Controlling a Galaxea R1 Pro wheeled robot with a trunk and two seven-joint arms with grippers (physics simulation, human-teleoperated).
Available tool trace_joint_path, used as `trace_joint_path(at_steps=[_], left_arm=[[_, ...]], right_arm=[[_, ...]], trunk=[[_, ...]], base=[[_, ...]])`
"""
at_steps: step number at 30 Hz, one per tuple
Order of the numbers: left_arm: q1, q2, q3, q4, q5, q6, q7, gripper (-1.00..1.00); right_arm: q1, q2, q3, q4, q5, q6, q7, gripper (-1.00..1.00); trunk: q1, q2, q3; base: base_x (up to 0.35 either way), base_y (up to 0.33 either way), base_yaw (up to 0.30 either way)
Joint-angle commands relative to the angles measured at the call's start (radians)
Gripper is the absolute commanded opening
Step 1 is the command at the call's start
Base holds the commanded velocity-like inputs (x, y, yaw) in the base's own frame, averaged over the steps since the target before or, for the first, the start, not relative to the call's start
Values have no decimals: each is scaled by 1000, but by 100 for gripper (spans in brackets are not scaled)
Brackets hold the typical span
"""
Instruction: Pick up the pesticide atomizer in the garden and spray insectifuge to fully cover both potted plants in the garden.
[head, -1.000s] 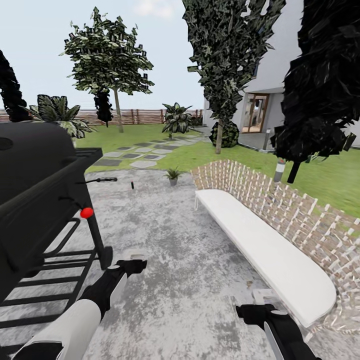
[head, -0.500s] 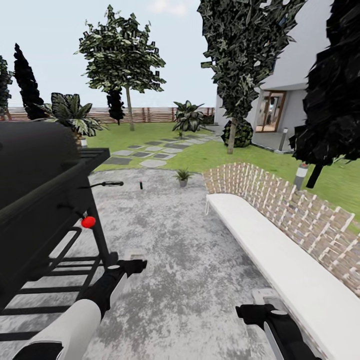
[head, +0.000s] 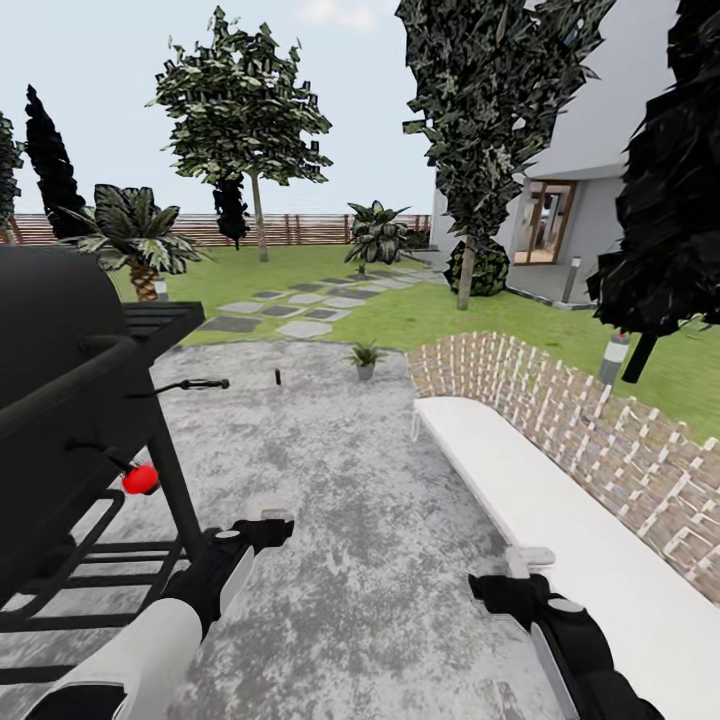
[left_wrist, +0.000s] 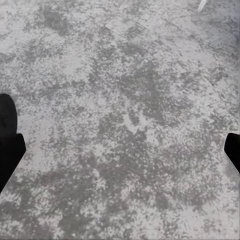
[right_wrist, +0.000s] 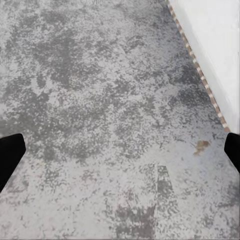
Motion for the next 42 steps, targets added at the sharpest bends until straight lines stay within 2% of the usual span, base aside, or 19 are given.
trace_joint_path(at_steps=[1,14,42], left_arm=[[0,0,0,-2,1,6,-1,100],[0,0,0,-2,1,6,-1,100],[0,0,0,-2,1,6,-1,100]], right_arm=[[-1,0,0,-10,-1,5,0,100],[-1,0,0,-25,-1,5,0,100],[0,0,2,-25,-1,4,-1,100]], trunk=[[1,0,-1],[1,0,-2],[1,0,-29]], base=[[328,-140,0],[326,-144,11],[329,-132,159]])
